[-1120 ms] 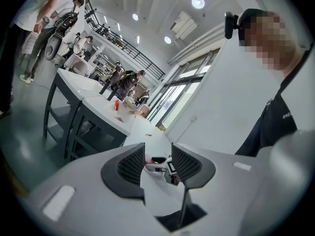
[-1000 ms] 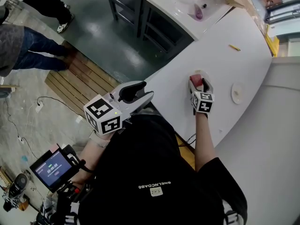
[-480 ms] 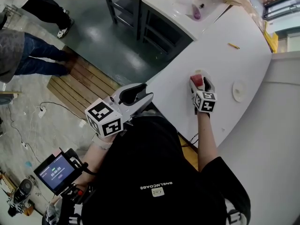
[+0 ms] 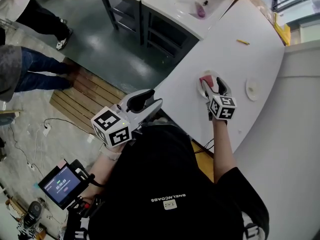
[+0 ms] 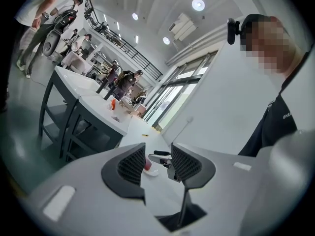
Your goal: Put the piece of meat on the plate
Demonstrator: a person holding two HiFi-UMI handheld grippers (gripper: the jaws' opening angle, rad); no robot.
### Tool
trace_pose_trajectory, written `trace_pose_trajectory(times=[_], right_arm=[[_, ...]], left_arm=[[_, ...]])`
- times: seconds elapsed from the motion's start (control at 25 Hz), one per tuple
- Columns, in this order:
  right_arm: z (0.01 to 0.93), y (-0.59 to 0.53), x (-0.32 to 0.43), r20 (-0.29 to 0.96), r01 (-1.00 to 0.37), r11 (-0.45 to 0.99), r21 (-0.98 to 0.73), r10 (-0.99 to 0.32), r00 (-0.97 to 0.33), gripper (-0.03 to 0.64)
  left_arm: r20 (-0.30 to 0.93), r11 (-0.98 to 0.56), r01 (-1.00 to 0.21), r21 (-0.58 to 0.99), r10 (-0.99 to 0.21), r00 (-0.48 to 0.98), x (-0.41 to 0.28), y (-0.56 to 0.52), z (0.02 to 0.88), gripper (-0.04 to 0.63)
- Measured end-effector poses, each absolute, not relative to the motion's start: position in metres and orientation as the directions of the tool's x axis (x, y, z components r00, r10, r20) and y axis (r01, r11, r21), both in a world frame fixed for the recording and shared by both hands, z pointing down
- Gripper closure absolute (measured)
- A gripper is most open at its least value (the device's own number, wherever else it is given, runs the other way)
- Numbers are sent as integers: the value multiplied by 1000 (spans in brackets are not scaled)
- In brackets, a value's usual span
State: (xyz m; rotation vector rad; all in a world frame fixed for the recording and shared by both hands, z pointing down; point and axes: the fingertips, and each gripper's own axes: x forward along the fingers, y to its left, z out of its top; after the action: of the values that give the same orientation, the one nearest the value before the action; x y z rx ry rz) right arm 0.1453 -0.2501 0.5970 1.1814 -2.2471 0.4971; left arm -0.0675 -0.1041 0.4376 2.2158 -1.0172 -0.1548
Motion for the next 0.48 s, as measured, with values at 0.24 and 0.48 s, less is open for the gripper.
trace_pose_trajectory(times=[0.24, 0.48], right_arm=[[549, -222, 139, 549, -825, 557, -98, -662, -511, 352], [499, -187, 141, 468, -826, 551, -120, -702, -537, 394]], left_arm=[[139, -509, -590, 627, -672, 728, -55, -96, 430, 428], [112, -565, -542, 622, -621, 775, -35, -93, 418, 433]])
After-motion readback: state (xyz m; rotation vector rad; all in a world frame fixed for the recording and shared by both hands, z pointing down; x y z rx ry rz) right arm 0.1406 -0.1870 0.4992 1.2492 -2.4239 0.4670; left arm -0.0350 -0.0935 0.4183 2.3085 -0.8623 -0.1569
